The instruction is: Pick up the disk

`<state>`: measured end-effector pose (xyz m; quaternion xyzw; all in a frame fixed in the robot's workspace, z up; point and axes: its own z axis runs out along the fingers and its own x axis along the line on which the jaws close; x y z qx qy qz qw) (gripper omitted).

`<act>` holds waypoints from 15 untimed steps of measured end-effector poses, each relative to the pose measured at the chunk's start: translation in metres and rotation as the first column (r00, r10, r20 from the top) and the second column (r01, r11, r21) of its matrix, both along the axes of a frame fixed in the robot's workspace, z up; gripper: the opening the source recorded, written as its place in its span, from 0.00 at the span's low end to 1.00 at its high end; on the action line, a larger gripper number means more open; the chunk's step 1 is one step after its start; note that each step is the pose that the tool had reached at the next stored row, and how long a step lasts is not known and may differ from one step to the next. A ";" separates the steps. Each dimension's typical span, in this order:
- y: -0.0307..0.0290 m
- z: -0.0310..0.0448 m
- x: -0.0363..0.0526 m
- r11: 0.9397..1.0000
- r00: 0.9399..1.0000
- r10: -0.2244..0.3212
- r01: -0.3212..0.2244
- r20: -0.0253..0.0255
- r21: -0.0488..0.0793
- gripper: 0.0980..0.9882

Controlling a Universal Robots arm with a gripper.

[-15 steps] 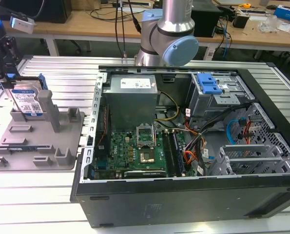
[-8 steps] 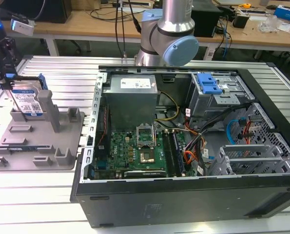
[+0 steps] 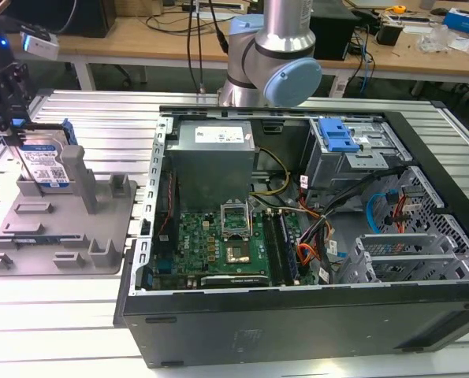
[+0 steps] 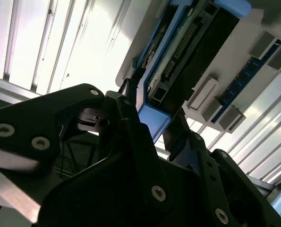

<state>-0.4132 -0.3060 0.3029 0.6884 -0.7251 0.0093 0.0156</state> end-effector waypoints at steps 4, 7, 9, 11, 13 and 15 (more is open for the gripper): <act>0.0000 -0.0011 0.0000 1.000 1.000 0.000 0.000 -0.004 0.000 0.43; -0.0001 -0.0020 0.0000 1.000 1.000 0.000 0.000 -0.005 0.000 0.43; -0.0001 -0.0021 0.0000 1.000 1.000 0.000 0.000 -0.005 0.000 0.43; -0.0001 -0.0025 0.0000 1.000 1.000 0.000 0.000 -0.005 0.000 0.43; -0.0001 -0.0029 0.0000 1.000 1.000 0.000 0.000 -0.005 0.000 0.43; -0.0001 -0.0033 0.0000 1.000 1.000 0.000 0.000 -0.005 0.000 0.43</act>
